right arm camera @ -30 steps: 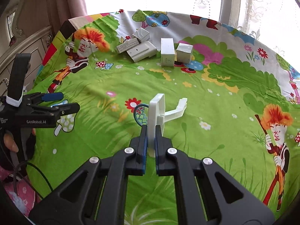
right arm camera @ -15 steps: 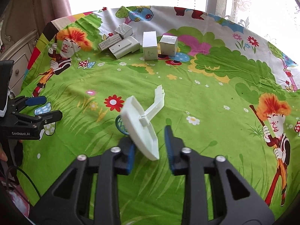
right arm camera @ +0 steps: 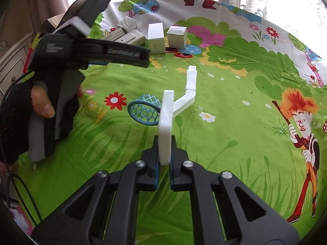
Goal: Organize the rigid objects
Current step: 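Grasp the long white box with the left gripper, then carry the white box and hoop toy over to the cardboard box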
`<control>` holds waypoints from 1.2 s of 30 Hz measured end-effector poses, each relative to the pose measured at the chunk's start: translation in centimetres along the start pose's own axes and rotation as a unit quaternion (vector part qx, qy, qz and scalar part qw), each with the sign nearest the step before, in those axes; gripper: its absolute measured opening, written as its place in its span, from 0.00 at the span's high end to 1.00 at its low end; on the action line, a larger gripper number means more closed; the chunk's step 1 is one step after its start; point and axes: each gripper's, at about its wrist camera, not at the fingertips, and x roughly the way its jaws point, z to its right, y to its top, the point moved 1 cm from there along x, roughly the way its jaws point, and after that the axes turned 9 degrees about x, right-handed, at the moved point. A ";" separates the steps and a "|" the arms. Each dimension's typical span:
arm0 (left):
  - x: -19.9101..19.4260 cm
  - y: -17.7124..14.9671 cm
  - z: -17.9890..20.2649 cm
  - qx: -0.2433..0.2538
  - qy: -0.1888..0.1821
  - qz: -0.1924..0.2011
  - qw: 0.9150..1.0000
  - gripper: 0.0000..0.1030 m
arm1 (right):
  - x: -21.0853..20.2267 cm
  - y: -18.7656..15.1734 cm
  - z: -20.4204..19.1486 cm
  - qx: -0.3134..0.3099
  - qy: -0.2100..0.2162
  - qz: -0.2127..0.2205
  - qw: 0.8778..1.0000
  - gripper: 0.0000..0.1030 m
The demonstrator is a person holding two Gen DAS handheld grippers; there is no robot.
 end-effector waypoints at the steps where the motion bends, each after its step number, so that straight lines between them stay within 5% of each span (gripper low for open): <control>1: 0.7 0.9 0.3 -0.005 0.009 0.002 1.000 0.06 | 0.0 0.0 0.1 0.002 0.002 0.000 1.000 0.90; 5: 2.6 3.8 1.3 0.000 0.056 0.005 0.998 0.07 | 0.0 0.0 0.1 0.003 0.004 0.000 1.000 0.90; 8: 2.5 3.6 1.4 0.014 0.030 -0.012 0.999 0.60 | 0.0 0.1 0.2 0.006 0.006 -0.001 1.000 0.90; 11: -1.3 0.8 1.4 0.039 -0.020 -0.001 0.999 0.61 | 0.0 0.1 0.3 0.009 0.010 -0.001 1.000 0.90; 16: -8.7 -7.0 0.5 0.120 -0.053 -0.011 0.991 0.61 | 0.0 0.2 0.5 0.017 0.019 -0.003 1.000 0.90; 21: -12.0 -13.1 -0.4 0.163 -0.064 -0.023 0.984 0.60 | 0.0 0.2 0.4 0.015 0.018 -0.003 1.000 0.90; 25: -11.6 -13.4 -0.4 0.163 -0.050 -0.012 0.985 0.57 | 0.0 0.2 0.4 0.014 0.016 -0.003 1.000 0.90; 30: -10.5 -11.7 -0.4 0.113 -0.011 0.007 0.993 0.30 | 0.0 0.1 0.3 0.011 0.012 -0.002 1.000 0.90; 34: -9.0 -11.3 -0.7 0.096 -0.007 0.002 0.995 0.32 | 0.0 0.1 0.4 0.012 0.013 -0.002 1.000 0.90; 36: -9.2 -11.5 -1.0 0.091 -0.009 0.009 0.996 0.51 | 0.0 0.0 0.4 0.011 0.013 -0.002 1.000 0.90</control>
